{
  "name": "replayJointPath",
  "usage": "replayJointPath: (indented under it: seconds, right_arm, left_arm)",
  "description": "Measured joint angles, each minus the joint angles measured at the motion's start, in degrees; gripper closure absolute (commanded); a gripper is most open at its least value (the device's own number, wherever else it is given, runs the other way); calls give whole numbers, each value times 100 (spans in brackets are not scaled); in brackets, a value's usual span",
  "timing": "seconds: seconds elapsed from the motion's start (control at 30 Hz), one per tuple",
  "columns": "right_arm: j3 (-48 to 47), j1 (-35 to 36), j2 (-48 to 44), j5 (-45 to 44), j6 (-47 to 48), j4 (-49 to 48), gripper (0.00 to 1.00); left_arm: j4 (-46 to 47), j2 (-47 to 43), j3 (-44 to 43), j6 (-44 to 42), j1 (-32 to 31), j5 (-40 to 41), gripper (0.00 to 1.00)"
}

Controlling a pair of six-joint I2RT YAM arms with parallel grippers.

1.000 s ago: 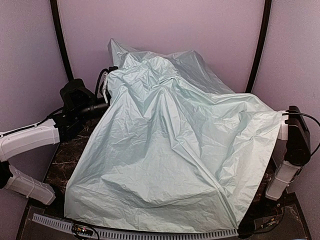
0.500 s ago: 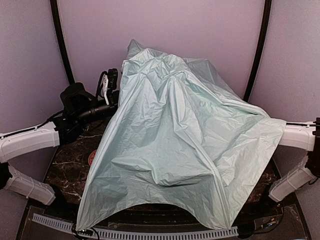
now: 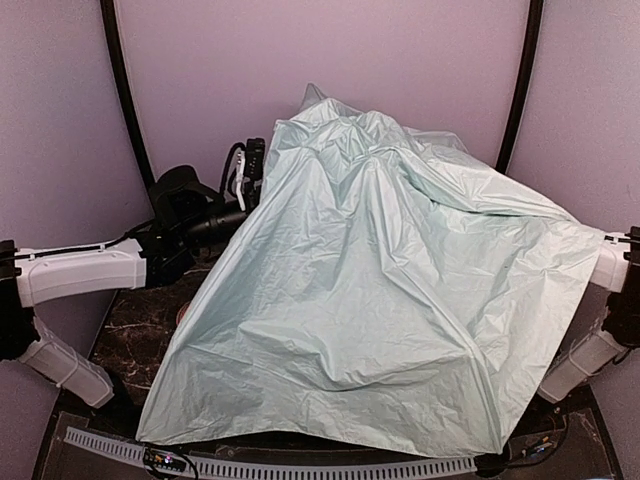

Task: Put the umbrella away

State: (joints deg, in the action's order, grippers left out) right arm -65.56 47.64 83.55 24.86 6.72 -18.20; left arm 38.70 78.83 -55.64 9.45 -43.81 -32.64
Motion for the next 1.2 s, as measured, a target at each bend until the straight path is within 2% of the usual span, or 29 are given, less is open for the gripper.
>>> replayJointPath:
  seconds: [0.03,0.07,0.1,0.27,0.3,0.33,0.43,0.53,0.57,0.67,0.9,1.07,1.2]
  right_arm:
    - [-151,0,66,20,-28,-2,36]
    - [-260,15,105,105,-57,15,51]
    - [-323,26,109,146,-46,31,60]
    - [-428,105,52,387,-74,151,91]
    - [-420,109,22,380,-72,210,97]
    - [-380,98,-26,376,-81,238,100]
    - [-199,74,-175,273,13,267,100]
    - [37,20,-282,94,48,120,100]
    - [92,-2,-317,59,46,61,100]
    - [278,-52,-466,-20,44,-31,100]
    - [286,-118,-557,511,273,162,100]
    - [-179,-118,-275,994,350,603,100]
    - [-575,-68,68,1121,345,763,100]
  left_arm:
    - [-31,74,-101,-9,-107,68,100]
    - [-50,136,-195,-37,-170,138,100]
    - [-83,177,-291,-79,-195,188,100]
    - [-55,195,-422,-184,-234,372,100]
    - [-63,195,-420,-234,-247,402,96]
    - [-87,177,-413,-293,-249,417,84]
    - [-243,66,-400,-450,-291,476,37]
    - [-608,-168,-328,-706,-483,546,11]
    - [-745,-295,-278,-852,-511,599,7]
    - [-1126,-835,-33,-1333,-522,817,1]
    - [-1631,-1950,131,-1803,70,758,1]
    - [-1670,-1585,-455,-1541,116,-105,1]
    - [-1939,-848,-1178,-1554,-269,-365,1]
